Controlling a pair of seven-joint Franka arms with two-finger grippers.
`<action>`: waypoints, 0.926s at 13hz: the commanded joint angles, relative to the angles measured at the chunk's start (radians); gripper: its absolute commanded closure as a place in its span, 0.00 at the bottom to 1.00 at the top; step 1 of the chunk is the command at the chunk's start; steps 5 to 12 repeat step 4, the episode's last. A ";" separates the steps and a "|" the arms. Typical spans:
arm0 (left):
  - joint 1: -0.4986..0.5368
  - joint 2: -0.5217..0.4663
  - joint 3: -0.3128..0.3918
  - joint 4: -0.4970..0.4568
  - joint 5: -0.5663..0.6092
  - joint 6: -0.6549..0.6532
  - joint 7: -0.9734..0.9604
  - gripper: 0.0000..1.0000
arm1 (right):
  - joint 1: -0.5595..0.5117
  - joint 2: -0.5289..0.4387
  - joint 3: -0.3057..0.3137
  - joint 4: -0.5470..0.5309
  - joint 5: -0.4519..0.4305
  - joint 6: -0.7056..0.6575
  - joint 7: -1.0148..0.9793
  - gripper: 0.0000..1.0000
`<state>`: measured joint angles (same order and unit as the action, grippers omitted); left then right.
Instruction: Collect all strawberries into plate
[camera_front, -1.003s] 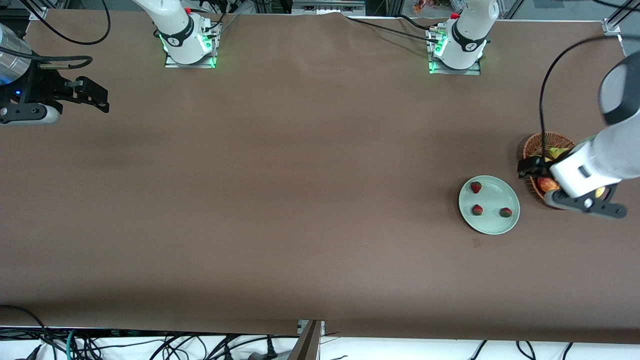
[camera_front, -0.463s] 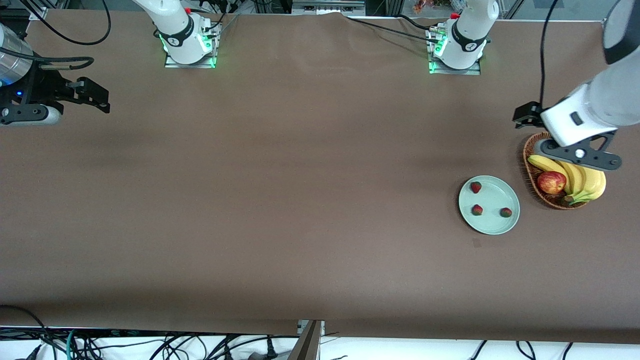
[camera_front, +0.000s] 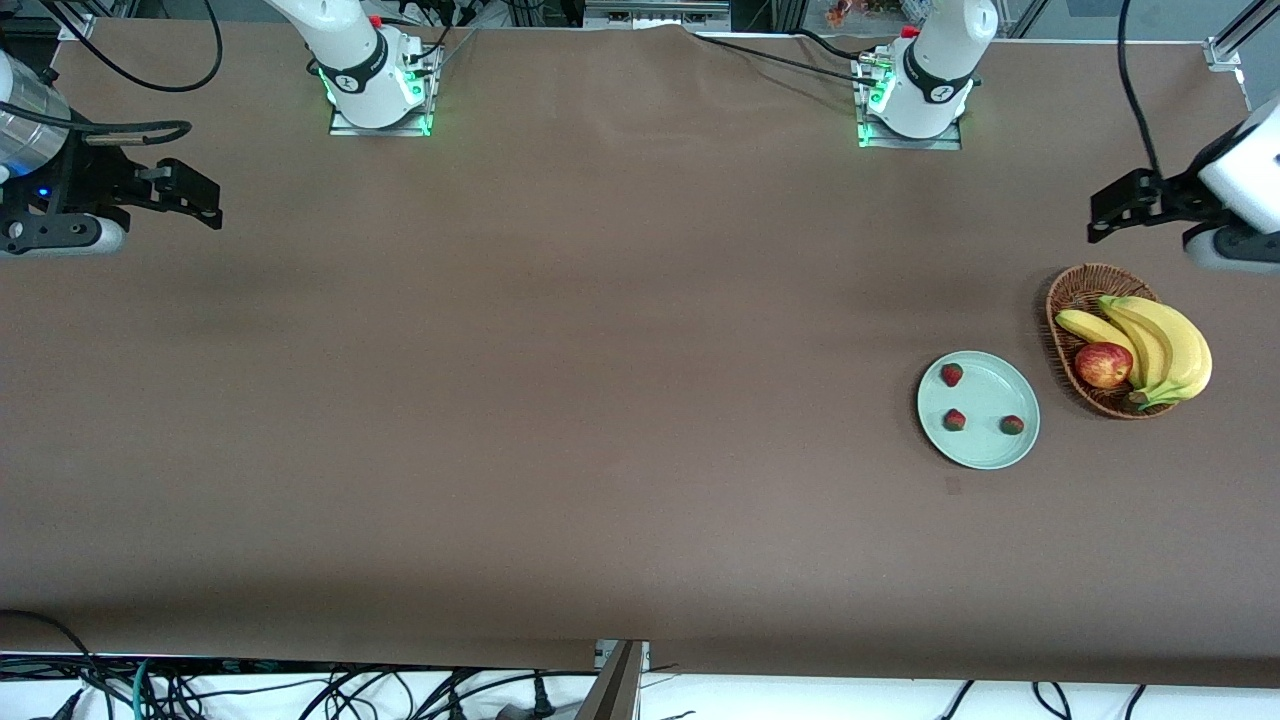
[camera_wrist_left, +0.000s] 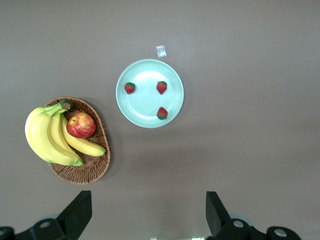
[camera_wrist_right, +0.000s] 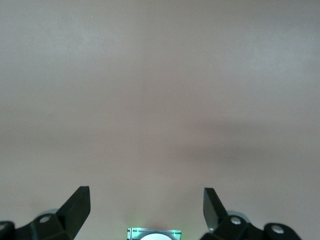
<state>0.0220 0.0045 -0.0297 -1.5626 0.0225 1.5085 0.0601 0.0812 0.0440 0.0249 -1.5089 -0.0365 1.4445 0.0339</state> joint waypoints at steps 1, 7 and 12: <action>-0.031 -0.081 0.002 -0.157 -0.012 0.116 -0.005 0.00 | -0.014 0.002 0.006 0.010 0.010 0.000 -0.012 0.00; -0.022 -0.072 -0.016 -0.152 -0.019 0.111 -0.009 0.00 | -0.014 0.002 0.006 0.010 0.010 0.000 -0.012 0.00; -0.022 -0.072 -0.016 -0.152 -0.019 0.111 -0.009 0.00 | -0.014 0.002 0.006 0.010 0.010 0.000 -0.012 0.00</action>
